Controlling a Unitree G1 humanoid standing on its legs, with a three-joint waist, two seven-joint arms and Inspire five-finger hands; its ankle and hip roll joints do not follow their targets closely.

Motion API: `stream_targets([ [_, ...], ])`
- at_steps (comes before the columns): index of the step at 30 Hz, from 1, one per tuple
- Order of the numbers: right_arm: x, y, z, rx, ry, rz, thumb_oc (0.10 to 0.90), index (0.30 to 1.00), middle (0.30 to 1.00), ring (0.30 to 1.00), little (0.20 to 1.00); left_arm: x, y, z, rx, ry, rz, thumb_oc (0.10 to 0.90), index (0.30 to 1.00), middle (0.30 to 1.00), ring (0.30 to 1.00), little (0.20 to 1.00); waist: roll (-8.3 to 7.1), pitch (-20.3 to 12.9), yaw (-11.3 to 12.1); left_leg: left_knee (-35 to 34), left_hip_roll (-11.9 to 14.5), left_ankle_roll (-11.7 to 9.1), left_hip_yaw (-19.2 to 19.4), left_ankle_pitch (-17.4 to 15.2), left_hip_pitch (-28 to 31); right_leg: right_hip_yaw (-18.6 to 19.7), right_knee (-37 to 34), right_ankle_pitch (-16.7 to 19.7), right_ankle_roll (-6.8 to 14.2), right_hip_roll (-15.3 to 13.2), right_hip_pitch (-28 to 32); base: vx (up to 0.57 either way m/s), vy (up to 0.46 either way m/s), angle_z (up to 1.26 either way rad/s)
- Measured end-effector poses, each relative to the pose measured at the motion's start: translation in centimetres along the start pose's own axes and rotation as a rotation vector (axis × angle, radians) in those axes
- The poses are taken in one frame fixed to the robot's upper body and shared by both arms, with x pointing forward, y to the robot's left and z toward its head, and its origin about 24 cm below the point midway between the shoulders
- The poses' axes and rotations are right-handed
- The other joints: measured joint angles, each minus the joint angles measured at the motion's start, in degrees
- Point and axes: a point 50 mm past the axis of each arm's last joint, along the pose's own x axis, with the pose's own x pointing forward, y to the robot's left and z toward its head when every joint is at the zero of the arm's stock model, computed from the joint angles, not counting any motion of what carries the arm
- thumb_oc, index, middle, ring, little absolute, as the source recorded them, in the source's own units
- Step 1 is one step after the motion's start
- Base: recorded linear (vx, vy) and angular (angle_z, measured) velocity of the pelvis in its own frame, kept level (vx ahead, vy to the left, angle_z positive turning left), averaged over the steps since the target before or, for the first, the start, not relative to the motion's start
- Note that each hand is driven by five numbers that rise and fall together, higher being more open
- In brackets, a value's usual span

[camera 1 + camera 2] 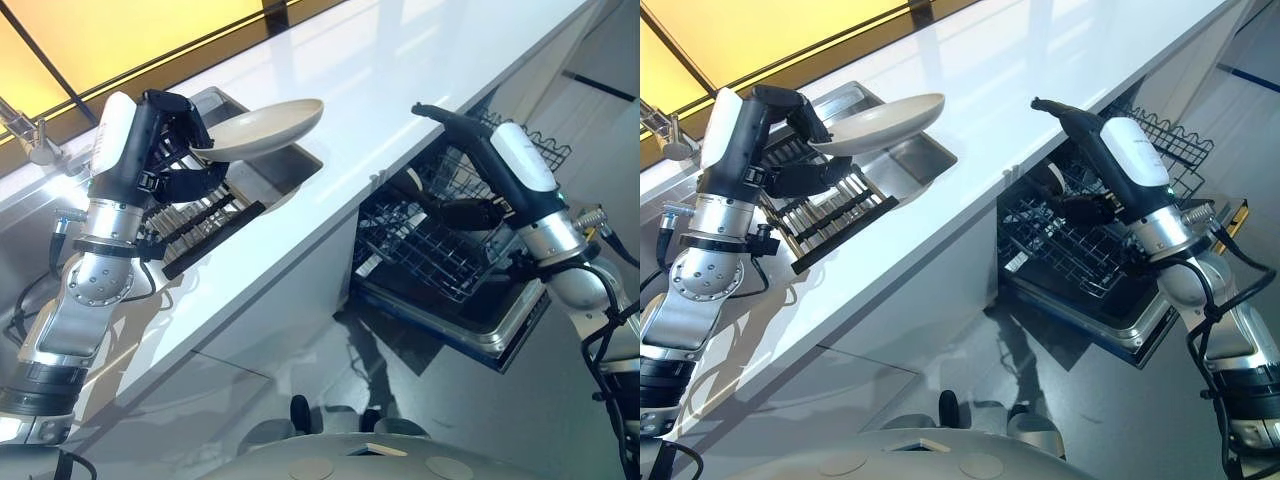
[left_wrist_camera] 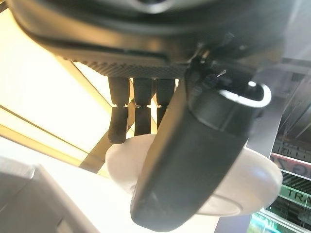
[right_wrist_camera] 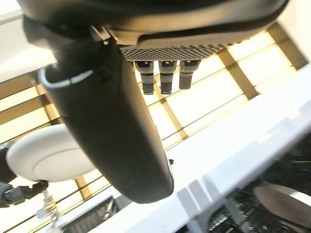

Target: Pick up plates and place into dishwasher.

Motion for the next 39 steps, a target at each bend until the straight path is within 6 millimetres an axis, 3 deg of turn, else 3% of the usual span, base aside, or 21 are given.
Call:
stream_targets([
  [6, 1.4, -0.1, 0.8, -0.028, -0.058, 0.005, 0.8, 0.9, 0.9, 0.9, 0.9, 0.4, -0.5, 0.5, -0.023, -0.029, -0.04, 0.1, 0.3, 0.3, 0.3, 0.2, -0.71, 0.0, 1.0, 0.0, -0.1, 0.0, -0.5, 0.0, 0.2, -0.1, -0.5, 0.0, 0.0, 0.0, 0.7, 0.01, -0.006, 0.04],
  [20, 1.8, -0.4, 1.1, -0.089, -0.077, -0.019, 0.8, 0.9, 0.9, 0.9, 0.9, 1.0, -1.0, 0.9, -0.042, -0.053, -0.065, 0.1, 0.3, 0.3, 0.3, 0.2, -1.09, 0.3, 2.0, 0.0, -0.3, 0.0, -1.0, 0.0, 0.0, -0.3, -0.7, 0.0, 0.0, 0.0, 0.8, 0.0, 0.002, 0.0],
  [39, 4.3, 1.9, 3.2, -0.043, -0.172, 0.103, 0.8, 0.9, 0.9, 0.9, 0.9, 1.5, -2.7, 2.8, -0.144, -0.141, -0.149, 0.1, 0.3, 0.3, 0.3, 0.2, -1.69, 0.6, 2.9, 0.0, -0.9, 0.1, -2.4, 0.1, -0.4, -1.1, -1.6, 0.0, 0.0, -0.3, 1.5, 0.0, 0.005, 0.04],
])
